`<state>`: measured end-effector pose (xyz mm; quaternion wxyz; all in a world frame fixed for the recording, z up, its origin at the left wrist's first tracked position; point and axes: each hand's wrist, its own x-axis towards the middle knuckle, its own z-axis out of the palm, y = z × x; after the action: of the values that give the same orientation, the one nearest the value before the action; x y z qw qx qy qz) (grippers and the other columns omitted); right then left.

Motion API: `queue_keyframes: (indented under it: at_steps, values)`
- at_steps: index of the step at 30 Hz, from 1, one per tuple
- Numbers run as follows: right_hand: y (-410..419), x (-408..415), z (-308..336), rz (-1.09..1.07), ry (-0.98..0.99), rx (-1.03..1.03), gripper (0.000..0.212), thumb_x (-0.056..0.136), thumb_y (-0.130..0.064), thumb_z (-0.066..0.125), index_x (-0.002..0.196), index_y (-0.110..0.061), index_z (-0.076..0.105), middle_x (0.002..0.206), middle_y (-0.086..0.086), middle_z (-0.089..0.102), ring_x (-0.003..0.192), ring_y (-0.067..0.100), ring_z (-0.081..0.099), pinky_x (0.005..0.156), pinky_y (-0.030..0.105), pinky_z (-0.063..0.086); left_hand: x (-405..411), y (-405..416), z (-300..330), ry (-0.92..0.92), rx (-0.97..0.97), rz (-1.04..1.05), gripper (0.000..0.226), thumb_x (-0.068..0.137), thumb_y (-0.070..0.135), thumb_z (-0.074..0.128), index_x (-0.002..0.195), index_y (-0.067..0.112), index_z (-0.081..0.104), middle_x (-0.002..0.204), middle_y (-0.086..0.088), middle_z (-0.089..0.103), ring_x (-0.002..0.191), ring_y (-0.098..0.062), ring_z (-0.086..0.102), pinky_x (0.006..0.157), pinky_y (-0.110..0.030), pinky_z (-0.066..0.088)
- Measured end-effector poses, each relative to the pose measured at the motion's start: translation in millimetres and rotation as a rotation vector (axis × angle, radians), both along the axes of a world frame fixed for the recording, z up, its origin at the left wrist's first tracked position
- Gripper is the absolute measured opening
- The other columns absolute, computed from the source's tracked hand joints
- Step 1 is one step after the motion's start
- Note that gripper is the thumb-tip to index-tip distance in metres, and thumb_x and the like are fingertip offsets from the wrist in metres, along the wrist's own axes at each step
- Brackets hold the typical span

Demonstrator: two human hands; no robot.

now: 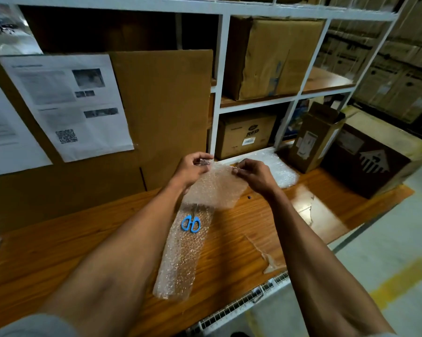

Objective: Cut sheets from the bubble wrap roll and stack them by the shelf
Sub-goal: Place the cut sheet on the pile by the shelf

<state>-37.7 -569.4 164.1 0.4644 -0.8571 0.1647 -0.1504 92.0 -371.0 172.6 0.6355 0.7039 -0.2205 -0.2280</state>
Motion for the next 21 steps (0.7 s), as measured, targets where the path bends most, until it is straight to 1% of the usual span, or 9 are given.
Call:
queue_keyframes:
  at_steps: [2, 4, 7, 9, 11, 14, 15, 18, 21]
  values:
    - [-9.7, 3.8, 1.8, -0.001, -0.004, 0.023, 0.009, 0.09, -0.028, 0.083, 0.091, -0.02, 0.078, 0.089, -0.002, 0.078, 0.089, 0.015, 0.074, 0.079, 0.039, 0.059, 3.8, -0.9, 0.2, -0.008, -0.003, -0.009, 0.036, 0.091, -0.002, 0.07, 0.125, 0.01, 0.07, 0.114, 0.0, 0.069, 0.107, -0.018, 0.066, 0.099, -0.038, 0.057]
    - [-18.8, 9.1, 4.6, 0.022, -0.012, 0.11, 0.013, 0.088, -0.021, 0.085, 0.094, -0.013, 0.077, 0.09, 0.006, 0.079, 0.089, 0.023, 0.076, 0.085, 0.045, 0.061, 6.5, -4.8, 1.7, -0.038, -0.002, -0.034, 0.036, 0.09, 0.011, 0.077, 0.125, 0.013, 0.07, 0.117, 0.0, 0.07, 0.109, -0.016, 0.067, 0.098, -0.034, 0.057]
    - [-32.6, 17.5, 9.2, 0.064, -0.034, 0.226, 0.015, 0.086, -0.016, 0.086, 0.096, -0.009, 0.075, 0.095, 0.015, 0.079, 0.096, 0.037, 0.076, 0.087, 0.048, 0.061, 7.5, -18.9, 3.8, -0.093, 0.054, -0.033, 0.028, 0.089, 0.026, 0.08, 0.114, 0.014, 0.075, 0.107, 0.005, 0.073, 0.097, -0.005, 0.066, 0.089, -0.025, 0.055]
    - [-45.1, 20.9, 11.3, 0.093, -0.047, 0.29, 0.016, 0.086, -0.011, 0.085, 0.097, -0.009, 0.074, 0.096, 0.018, 0.078, 0.093, 0.034, 0.076, 0.086, 0.046, 0.061, 9.1, -33.3, 3.5, -0.127, 0.08, 0.002, 0.021, 0.092, 0.026, 0.077, 0.106, 0.012, 0.077, 0.101, 0.004, 0.074, 0.093, -0.007, 0.066, 0.083, -0.025, 0.053]
    - [-62.0, 23.4, 14.5, 0.107, -0.048, 0.327, 0.022, 0.086, -0.005, 0.083, 0.104, -0.001, 0.071, 0.097, 0.023, 0.076, 0.091, 0.03, 0.075, 0.085, 0.042, 0.062, 13.3, -49.5, 2.2, -0.128, 0.08, 0.033, 0.018, 0.094, 0.025, 0.075, 0.106, 0.012, 0.077, 0.103, 0.003, 0.074, 0.098, -0.01, 0.066, 0.081, -0.022, 0.053]
    - [-91.6, 27.2, 16.8, 0.114, -0.034, 0.337, 0.031, 0.088, 0.001, 0.079, 0.114, 0.011, 0.066, 0.099, 0.026, 0.072, 0.091, 0.026, 0.071, 0.083, 0.034, 0.063, 15.1, -74.5, 0.6, -0.142, 0.082, 0.033, 0.018, 0.099, 0.017, 0.068, 0.113, 0.007, 0.075, 0.098, 0.012, 0.07, 0.09, 0.005, 0.063, 0.068, -0.005, 0.049]
    - [-103.7, 29.5, 17.3, 0.118, -0.024, 0.332, 0.031, 0.088, 0.003, 0.078, 0.115, 0.011, 0.065, 0.1, 0.028, 0.072, 0.092, 0.026, 0.071, 0.085, 0.034, 0.063, 15.9, -86.0, -1.0, -0.154, 0.079, 0.037, 0.018, 0.099, 0.017, 0.068, 0.113, 0.008, 0.073, 0.097, 0.013, 0.07, 0.088, 0.007, 0.062, 0.066, -0.003, 0.047]
    - [-135.6, 38.7, 20.3, 0.147, -0.019, 0.332, 0.033, 0.088, 0.003, 0.078, 0.116, 0.011, 0.064, 0.101, 0.026, 0.069, 0.095, 0.025, 0.07, 0.087, 0.033, 0.062, 21.7, -118.7, -5.0, -0.219, 0.118, 0.078, 0.018, 0.096, 0.017, 0.072, 0.109, 0.005, 0.075, 0.1, -0.001, 0.073, 0.085, 0.001, 0.061, 0.067, -0.005, 0.047]
    - [-170.6, 46.7, 24.2, 0.184, -0.008, 0.346, 0.032, 0.094, -0.011, 0.076, 0.116, 0.01, 0.067, 0.103, 0.02, 0.073, 0.093, 0.023, 0.07, 0.087, 0.032, 0.061, 29.4, -152.4, -4.4, -0.264, 0.164, 0.119, 0.016, 0.096, 0.02, 0.072, 0.107, 0.008, 0.077, 0.098, 0.001, 0.074, 0.085, 0.002, 0.061, 0.07, -0.011, 0.047]
